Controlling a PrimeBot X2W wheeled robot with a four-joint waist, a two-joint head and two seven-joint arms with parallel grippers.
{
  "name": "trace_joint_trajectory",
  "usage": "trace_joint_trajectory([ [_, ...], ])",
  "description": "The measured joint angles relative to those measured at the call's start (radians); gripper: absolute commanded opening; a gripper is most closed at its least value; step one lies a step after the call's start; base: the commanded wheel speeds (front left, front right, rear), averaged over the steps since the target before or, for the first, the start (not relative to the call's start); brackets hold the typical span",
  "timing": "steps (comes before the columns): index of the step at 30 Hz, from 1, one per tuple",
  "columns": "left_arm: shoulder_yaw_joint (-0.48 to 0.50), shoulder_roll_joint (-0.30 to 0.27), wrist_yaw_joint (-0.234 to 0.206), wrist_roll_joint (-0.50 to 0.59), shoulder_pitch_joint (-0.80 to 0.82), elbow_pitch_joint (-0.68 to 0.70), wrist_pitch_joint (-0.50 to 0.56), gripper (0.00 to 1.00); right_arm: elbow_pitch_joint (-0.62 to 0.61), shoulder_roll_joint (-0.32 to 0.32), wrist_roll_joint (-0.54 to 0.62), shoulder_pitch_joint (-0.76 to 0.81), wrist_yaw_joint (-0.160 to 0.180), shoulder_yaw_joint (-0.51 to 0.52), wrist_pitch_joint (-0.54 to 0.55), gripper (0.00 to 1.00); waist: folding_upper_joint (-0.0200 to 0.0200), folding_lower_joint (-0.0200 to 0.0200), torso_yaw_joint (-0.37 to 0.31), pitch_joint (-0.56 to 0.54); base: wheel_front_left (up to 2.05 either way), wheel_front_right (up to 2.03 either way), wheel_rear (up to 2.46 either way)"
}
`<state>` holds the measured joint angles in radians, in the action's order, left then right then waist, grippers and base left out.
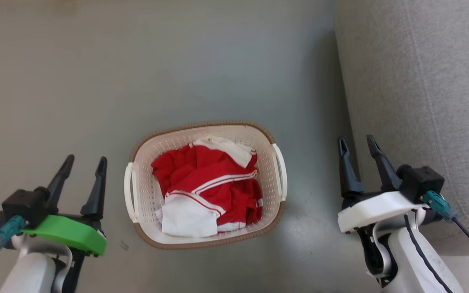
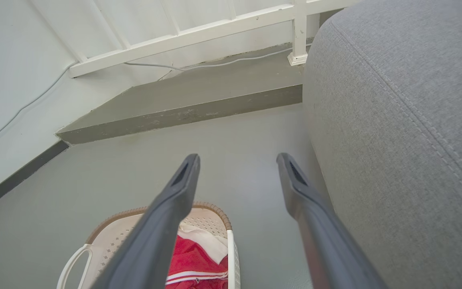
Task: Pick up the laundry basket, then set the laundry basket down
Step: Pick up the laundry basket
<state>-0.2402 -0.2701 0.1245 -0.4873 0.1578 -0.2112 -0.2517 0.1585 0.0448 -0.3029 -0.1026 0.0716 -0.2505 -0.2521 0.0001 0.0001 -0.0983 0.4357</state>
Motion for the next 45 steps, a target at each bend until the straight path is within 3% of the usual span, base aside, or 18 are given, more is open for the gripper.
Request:
trace_joint_trajectory([
  [10, -0.093, -0.048, 0.000, -0.063, 0.128, -0.072, 0.012, 1.00, 0.102, 0.002, -0.041, -0.122, 0.027, -0.058, 0.000, 1.00, 0.0000, 0.0001, 0.005, 0.144, 0.00, 0.00, 0.00],
  [21, -0.165, -0.074, 0.000, -0.168, 0.284, -0.198, 0.073, 1.00, 0.275, 0.009, -0.086, -0.290, 0.027, -0.168, 0.000, 1.00, 0.0000, 0.0001, 0.016, 0.302, 0.00, 0.00, 0.00],
  [29, -0.241, -0.087, 0.000, -0.238, 0.397, -0.279, 0.109, 1.00, 0.404, 0.014, -0.184, -0.428, 0.035, -0.248, -0.001, 1.00, 0.0000, 0.0001, 0.028, 0.427, 0.00, 0.00, 0.00],
  [45, -0.384, -0.088, 0.000, -0.349, 0.509, -0.366, 0.143, 1.00, 0.580, 0.017, -0.303, -0.580, 0.036, -0.379, -0.002, 1.00, -0.0001, 0.0000, 0.047, 0.547, 0.00, 0.00, 0.00],
])
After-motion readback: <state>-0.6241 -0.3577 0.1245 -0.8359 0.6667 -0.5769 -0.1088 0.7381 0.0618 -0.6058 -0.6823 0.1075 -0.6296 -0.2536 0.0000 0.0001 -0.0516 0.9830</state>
